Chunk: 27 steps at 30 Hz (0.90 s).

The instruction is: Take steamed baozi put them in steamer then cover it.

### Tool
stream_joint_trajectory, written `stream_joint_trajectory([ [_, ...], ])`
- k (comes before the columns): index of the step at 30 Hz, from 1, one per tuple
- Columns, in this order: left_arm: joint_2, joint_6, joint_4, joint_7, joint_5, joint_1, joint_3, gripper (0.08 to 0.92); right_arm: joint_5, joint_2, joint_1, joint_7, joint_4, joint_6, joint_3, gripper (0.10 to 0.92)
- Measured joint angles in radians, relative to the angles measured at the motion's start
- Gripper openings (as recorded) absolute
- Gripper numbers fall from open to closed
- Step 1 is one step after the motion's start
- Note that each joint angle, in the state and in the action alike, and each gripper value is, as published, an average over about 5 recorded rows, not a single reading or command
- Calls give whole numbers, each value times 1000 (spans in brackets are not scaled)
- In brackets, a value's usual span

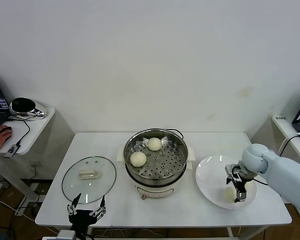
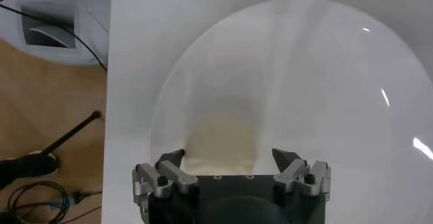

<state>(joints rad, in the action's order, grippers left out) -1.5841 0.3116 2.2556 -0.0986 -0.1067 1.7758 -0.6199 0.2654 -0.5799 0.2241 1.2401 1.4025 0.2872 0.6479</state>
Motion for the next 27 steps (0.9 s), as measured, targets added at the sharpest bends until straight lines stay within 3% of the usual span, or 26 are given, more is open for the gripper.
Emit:
stream_joint_trajectory([
  [5, 0, 0, -1, 0, 0, 0, -1, 823, 3, -3, 9, -2, -4, 2, -5, 815],
  [15, 0, 0, -4, 1, -1, -3, 1, 823, -2, 8, 15, -4, -5, 7, -17, 636],
  [27, -2, 0, -7, 2, -2, -21, 9, 823, -51, 47, -40, -1, 27, 17, -10, 611],
])
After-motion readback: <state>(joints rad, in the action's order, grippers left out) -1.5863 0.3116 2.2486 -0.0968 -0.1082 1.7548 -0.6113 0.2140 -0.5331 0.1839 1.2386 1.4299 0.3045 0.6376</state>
